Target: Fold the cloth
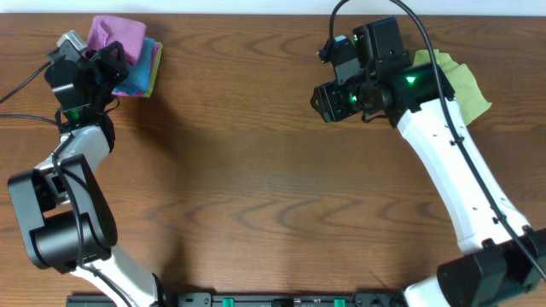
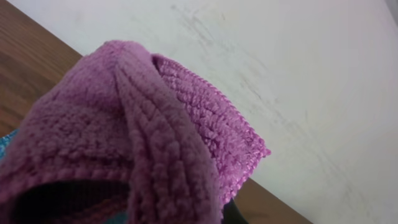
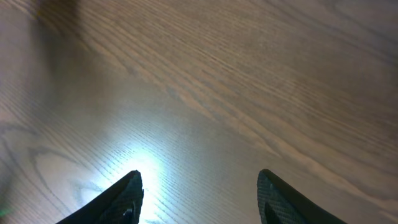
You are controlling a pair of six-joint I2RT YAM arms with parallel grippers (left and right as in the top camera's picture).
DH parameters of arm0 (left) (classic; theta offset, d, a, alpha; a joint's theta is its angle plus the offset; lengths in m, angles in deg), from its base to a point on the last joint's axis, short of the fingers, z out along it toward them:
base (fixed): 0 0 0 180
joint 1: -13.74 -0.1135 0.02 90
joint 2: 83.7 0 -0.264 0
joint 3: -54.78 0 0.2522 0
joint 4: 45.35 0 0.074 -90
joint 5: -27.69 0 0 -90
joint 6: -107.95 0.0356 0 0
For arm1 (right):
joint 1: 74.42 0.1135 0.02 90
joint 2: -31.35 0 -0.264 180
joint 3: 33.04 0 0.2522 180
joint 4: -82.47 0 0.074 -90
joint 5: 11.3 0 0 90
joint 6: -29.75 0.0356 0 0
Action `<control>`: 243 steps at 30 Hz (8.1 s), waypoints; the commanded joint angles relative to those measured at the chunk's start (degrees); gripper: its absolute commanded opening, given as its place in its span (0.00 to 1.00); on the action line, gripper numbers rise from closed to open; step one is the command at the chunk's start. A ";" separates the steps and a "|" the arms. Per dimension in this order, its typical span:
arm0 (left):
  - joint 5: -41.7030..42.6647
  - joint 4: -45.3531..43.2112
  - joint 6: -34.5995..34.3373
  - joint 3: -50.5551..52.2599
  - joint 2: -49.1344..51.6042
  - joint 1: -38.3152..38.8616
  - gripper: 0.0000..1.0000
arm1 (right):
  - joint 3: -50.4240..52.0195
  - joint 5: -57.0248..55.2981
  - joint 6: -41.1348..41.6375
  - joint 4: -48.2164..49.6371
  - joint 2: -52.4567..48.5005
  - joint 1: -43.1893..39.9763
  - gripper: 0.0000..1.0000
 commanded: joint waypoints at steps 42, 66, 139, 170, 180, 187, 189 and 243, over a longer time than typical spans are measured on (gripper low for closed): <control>2.43 25.88 3.45 -1.66 -5.16 -6.80 0.95 | -0.04 0.20 2.78 0.44 -0.28 0.39 0.58; -3.56 68.06 30.56 -1.66 -39.23 -5.57 0.95 | -5.38 -8.20 1.53 -11.28 4.39 0.44 0.59; -29.05 59.32 51.21 39.01 -103.73 9.35 0.96 | 30.29 -17.16 1.70 -10.80 61.96 0.44 0.99; -27.54 49.20 44.30 56.13 -108.91 12.41 0.96 | 30.29 -17.14 1.70 -10.80 61.96 0.44 0.99; -27.12 45.97 40.61 60.28 -108.91 12.44 0.95 | 30.29 -17.14 1.70 -10.80 61.96 0.44 0.99; -27.12 46.01 39.82 60.28 -108.91 12.46 0.95 | 30.29 -17.16 1.70 -10.80 61.96 0.44 0.99; -27.41 46.01 39.87 60.28 -108.91 12.44 0.95 | 30.29 -17.14 1.70 -10.80 61.96 0.44 0.99; -27.52 45.94 39.87 60.28 -108.87 12.39 0.95 | 67.41 -17.38 -2.86 20.61 92.74 -13.25 0.99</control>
